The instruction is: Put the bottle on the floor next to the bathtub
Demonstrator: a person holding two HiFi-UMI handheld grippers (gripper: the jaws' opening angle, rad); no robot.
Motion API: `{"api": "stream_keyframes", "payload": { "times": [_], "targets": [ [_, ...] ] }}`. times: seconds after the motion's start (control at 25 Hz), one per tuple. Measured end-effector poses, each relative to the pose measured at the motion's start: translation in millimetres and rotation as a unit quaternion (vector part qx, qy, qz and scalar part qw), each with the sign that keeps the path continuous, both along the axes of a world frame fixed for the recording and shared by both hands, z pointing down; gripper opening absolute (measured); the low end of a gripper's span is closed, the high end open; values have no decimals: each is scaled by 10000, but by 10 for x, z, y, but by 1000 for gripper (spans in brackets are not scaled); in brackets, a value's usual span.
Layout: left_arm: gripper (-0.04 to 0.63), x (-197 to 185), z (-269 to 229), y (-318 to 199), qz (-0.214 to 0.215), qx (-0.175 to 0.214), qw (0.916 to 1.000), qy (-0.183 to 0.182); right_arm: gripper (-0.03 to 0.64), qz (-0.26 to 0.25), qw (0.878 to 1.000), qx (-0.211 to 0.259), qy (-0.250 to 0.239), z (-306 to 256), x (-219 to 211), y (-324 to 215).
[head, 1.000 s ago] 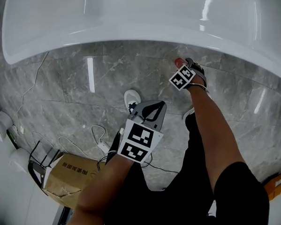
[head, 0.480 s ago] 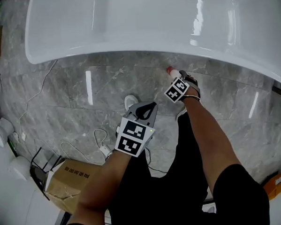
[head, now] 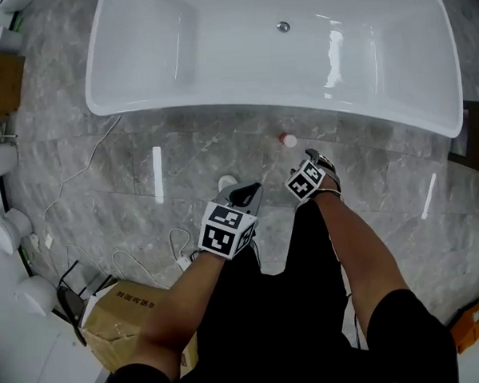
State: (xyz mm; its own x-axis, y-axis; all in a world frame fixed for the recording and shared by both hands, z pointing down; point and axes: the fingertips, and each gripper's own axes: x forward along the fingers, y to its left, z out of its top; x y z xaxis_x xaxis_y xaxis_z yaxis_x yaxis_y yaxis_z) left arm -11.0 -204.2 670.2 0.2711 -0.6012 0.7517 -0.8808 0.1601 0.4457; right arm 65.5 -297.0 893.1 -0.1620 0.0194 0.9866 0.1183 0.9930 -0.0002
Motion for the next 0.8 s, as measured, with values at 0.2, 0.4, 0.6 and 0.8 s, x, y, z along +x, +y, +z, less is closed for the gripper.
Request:
{"api": "stream_keyframes", "payload": {
  "times": [0.2, 0.4, 0.6, 0.8],
  "targets": [
    [17, 61, -504, -97, 68, 265, 9996, -68, 316, 471, 9979, -140, -421, -806, 131, -56],
    [17, 202, -906, -52, 294, 385, 9987, -153, 316, 1168, 9841, -622, -1182, -1652, 143, -2],
    [17, 258, -1330, -70, 556, 706, 9954, -324, 316, 2063, 9441, -1325, -2202, -2720, 105, 86],
    [17, 350, -1840, -128, 770, 1166, 9894, -396, 314, 2599, 8958, -1737, -3159, -3719, 167, 132]
  ]
}}
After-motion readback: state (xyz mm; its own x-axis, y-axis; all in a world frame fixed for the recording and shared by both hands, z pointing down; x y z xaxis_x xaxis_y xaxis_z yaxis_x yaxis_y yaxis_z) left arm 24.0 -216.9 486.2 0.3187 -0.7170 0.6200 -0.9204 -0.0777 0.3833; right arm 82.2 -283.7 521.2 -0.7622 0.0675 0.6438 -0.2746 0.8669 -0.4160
